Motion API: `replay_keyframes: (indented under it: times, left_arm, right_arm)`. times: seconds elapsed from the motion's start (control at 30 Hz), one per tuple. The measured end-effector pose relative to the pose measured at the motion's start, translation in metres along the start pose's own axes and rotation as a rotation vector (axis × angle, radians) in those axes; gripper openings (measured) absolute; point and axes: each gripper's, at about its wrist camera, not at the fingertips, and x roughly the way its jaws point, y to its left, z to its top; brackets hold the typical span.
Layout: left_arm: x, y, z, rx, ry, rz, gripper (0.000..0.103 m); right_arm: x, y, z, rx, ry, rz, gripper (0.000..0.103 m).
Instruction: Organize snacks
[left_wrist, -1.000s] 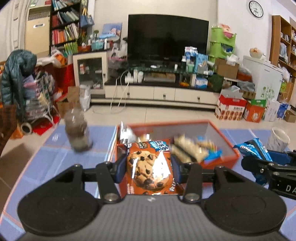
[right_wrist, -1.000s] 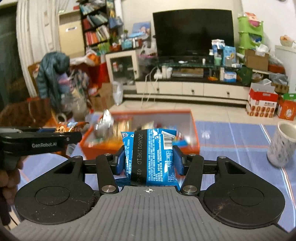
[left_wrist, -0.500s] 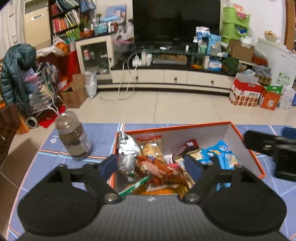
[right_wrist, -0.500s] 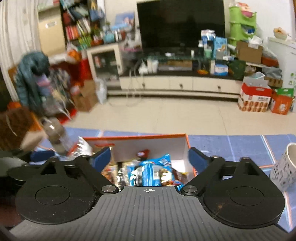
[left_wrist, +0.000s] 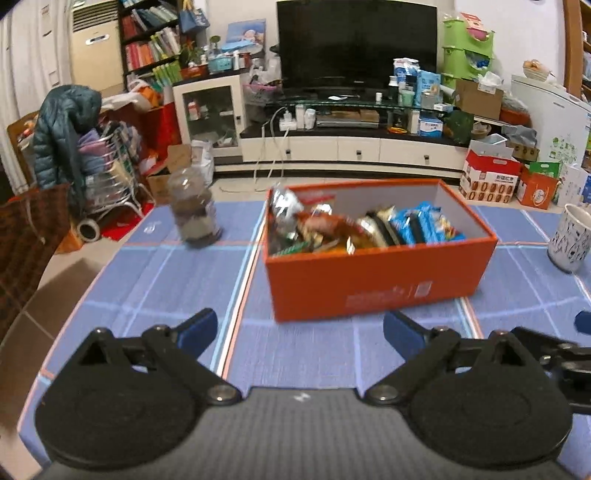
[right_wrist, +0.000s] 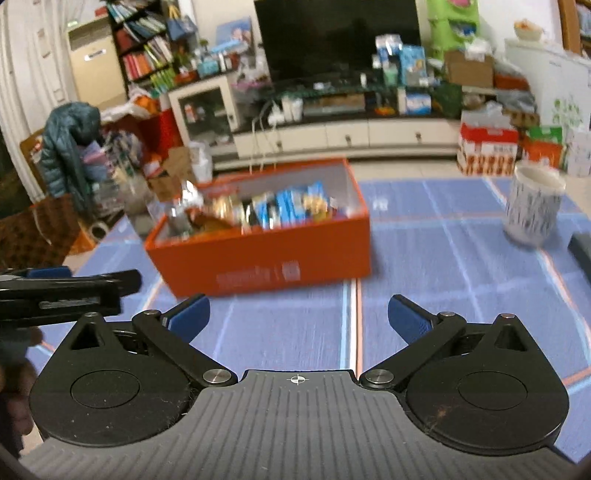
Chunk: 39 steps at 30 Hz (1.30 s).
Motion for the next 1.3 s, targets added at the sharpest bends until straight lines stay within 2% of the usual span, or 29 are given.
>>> replay_keyframes:
  times: [0.07, 0.13, 0.23, 0.27, 0.43, 0.67, 0.73, 0.83, 1.03, 1.17, 1.3]
  left_arm:
    - [0.008, 0.007, -0.012, -0.026, 0.008, 0.011, 0.096]
    - [0.019, 0.013, -0.026, -0.076, 0.034, 0.023, 0.096]
    - [0.044, 0.019, -0.029, -0.092, 0.146, 0.037, 0.096]
    - [0.045, 0.020, -0.028, -0.091, 0.148, 0.053, 0.096]
    - [0.046, 0.023, -0.025, -0.080, 0.139, 0.070, 0.096]
    - [0.033, 0.019, -0.020, -0.067, 0.094, 0.078, 0.096]
    - [0.029, 0.016, -0.019, -0.060, 0.086, 0.081, 0.096]
    - [0.026, 0.013, -0.017, -0.044, 0.082, 0.085, 0.096]
    - [0.020, 0.009, -0.014, -0.019, 0.067, 0.084, 0.096]
    - [0.019, 0.009, -0.013, -0.018, 0.063, 0.093, 0.096]
    - [0.019, 0.011, -0.014, -0.024, 0.051, 0.082, 0.096]
  right_arm:
    - [0.012, 0.009, -0.007, -0.056, 0.061, -0.029, 0.096]
    - [0.020, 0.022, -0.015, -0.124, 0.078, -0.064, 0.096]
    - [0.038, 0.036, -0.021, -0.186, 0.125, -0.099, 0.096]
    - [0.044, 0.040, -0.021, -0.197, 0.147, -0.105, 0.096]
    - [0.058, 0.052, -0.014, -0.197, 0.179, -0.105, 0.096]
    - [0.036, 0.062, -0.006, -0.215, 0.091, -0.121, 0.096]
    - [0.029, 0.060, -0.004, -0.197, 0.083, -0.114, 0.096]
    - [0.026, 0.052, -0.003, -0.174, 0.079, -0.147, 0.096]
    - [0.029, 0.031, 0.001, -0.136, 0.099, -0.193, 0.096]
    - [0.034, 0.023, 0.009, -0.069, 0.152, -0.208, 0.096]
    - [0.033, 0.030, 0.009, -0.094, 0.134, -0.213, 0.096]
